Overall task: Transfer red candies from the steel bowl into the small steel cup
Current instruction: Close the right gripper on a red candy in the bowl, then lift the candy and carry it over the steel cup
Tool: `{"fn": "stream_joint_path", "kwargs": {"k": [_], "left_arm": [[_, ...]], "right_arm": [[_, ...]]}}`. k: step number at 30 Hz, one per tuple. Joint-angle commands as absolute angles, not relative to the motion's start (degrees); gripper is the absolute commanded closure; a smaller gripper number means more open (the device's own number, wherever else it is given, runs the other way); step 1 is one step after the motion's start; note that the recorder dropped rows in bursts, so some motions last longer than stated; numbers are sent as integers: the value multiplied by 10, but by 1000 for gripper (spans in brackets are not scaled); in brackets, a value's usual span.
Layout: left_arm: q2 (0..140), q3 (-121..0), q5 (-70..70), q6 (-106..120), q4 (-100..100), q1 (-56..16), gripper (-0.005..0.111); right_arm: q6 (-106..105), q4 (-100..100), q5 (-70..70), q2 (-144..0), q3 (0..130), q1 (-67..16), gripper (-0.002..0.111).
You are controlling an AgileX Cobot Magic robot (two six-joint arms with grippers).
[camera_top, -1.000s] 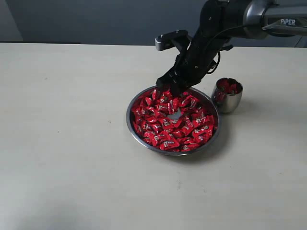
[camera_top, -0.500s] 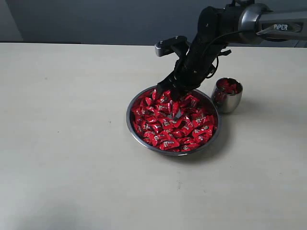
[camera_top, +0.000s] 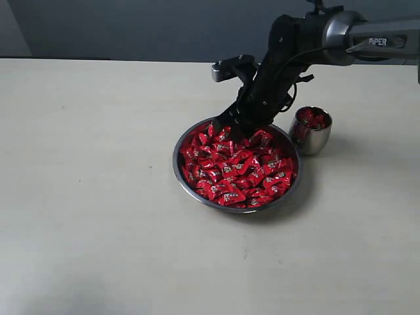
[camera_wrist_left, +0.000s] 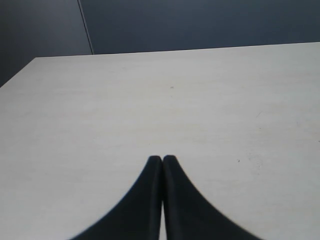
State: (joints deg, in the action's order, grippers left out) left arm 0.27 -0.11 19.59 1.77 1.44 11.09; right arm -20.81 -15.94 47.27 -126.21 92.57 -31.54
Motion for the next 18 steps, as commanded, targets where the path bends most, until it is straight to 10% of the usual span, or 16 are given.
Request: {"fn": "stream_joint_path", "kwargs": {"k": [1, 6, 18], "left_arm": [[0, 0, 191, 17, 16, 107, 106], [0, 0, 191, 17, 16, 107, 106], [0, 0, 191, 17, 16, 107, 106]], "right_arm": [[-208, -161, 469, -1266, 923, -314, 83], [-208, -148, 465, -1266, 923, -314, 109], [-208, -146, 469, -1266, 923, -314, 109]]}}
